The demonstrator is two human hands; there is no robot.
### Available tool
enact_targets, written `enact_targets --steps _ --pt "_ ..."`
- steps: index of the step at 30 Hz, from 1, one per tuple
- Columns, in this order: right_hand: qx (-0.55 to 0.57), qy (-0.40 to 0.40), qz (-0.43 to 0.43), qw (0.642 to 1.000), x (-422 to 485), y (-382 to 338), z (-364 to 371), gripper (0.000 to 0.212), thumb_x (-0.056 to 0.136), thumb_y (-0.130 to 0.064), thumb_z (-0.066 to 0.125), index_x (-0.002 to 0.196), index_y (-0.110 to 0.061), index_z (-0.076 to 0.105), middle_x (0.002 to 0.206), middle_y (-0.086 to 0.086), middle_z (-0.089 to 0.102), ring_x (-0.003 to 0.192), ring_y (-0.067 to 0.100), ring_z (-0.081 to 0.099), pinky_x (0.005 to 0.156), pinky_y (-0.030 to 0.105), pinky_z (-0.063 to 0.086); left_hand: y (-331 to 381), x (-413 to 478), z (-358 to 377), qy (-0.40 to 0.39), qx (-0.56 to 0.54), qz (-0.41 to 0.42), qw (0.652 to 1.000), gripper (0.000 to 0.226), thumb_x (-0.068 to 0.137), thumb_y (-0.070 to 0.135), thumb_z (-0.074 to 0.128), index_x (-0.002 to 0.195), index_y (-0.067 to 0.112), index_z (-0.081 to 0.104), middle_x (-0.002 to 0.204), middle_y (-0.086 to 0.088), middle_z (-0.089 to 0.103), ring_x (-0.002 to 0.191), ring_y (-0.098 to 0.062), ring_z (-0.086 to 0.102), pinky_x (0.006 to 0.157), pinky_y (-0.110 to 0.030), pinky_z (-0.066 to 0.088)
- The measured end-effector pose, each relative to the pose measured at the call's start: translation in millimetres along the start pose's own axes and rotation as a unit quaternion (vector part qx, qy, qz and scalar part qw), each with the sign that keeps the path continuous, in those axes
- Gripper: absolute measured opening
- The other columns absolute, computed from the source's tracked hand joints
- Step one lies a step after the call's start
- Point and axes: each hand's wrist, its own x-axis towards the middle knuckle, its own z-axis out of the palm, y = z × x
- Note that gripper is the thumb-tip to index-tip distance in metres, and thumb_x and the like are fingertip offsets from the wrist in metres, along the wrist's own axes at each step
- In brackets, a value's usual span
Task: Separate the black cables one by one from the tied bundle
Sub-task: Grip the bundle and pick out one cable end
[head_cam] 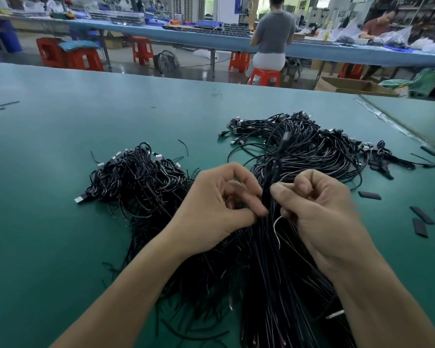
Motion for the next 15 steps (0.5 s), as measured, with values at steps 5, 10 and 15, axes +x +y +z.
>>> enact_targets --steps 5,10,15 --pt "0.013 -0.02 -0.022 0.999 -2 -8 0 0.045 0.086 0.01 0.065 0.066 -0.019 0.037 0.062 -0.004 0.062 0.053 0.004 0.049 0.056 0.016 0.044 1 -1 5 0.026 0.094 -0.002 0.995 0.018 0.073 0.009 0.059 0.081 0.022 0.069 0.075 0.008 0.076 0.058 -0.019 0.061 0.054 -0.01 0.038" --pt "0.0 -0.02 -0.044 0.999 -4 -7 2 0.044 0.085 0.012 0.065 0.067 -0.017 0.037 0.063 -0.003 0.06 0.056 0.003 0.053 0.06 0.014 0.048 8 0 5 0.056 0.106 -0.03 0.992 0.025 0.085 0.028 0.049 0.079 0.027 0.073 0.046 0.012 0.05 0.04 -0.006 0.038 0.041 -0.017 0.031" --pt "-0.033 -0.017 -0.093 0.995 -4 -4 4 0.044 0.086 0.01 0.067 0.067 -0.018 0.038 0.072 0.004 0.064 0.068 0.009 0.057 0.07 0.02 0.052 13 0 5 0.038 0.114 -0.061 0.991 0.024 0.095 0.021 0.051 0.089 0.03 0.073 0.059 0.002 0.07 0.041 -0.007 0.043 0.043 -0.016 0.036"
